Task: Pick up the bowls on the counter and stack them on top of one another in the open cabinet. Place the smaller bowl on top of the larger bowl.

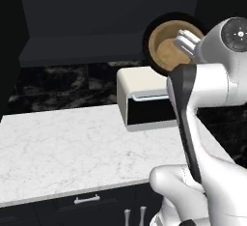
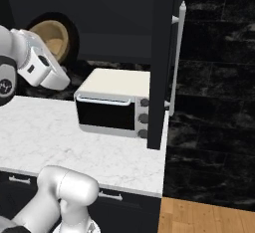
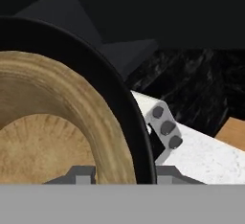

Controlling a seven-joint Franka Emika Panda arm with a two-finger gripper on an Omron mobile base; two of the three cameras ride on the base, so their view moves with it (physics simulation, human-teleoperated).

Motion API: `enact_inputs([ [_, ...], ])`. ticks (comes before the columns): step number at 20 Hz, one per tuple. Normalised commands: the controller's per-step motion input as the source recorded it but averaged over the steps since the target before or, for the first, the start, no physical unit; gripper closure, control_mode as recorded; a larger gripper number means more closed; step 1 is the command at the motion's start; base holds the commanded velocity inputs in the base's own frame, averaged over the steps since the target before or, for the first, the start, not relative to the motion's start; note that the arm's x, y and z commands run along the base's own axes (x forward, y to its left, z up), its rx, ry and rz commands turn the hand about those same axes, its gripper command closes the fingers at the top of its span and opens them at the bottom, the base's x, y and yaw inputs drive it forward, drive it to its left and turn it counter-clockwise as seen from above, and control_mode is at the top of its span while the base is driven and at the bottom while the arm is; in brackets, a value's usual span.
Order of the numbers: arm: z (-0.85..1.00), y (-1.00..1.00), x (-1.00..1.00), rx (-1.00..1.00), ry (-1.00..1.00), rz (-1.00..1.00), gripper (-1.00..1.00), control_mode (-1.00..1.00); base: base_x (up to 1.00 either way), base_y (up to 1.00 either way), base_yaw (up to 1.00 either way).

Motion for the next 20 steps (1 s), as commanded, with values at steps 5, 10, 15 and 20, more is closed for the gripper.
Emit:
enact_inputs([
  [5, 0.11, 0.56, 0.86, -0.13, 0.08, 0.0, 1.0, -1.0, 0.0, 0.0, 0.0],
  [10, 0.03, 0.42, 0.49, -0.22, 0.13, 0.0, 1.0, -1.0, 0.0, 0.0, 0.0],
  [15, 0.0, 0.09, 0.28, -0.06, -0.08, 0.03, 1.0, -1.0, 0.0, 0.0, 0.0],
  [20, 0.0, 0.12, 0.52, -0.02, -0.06, 0.08, 1.0, -1.0, 0.0, 0.0, 0.0],
])
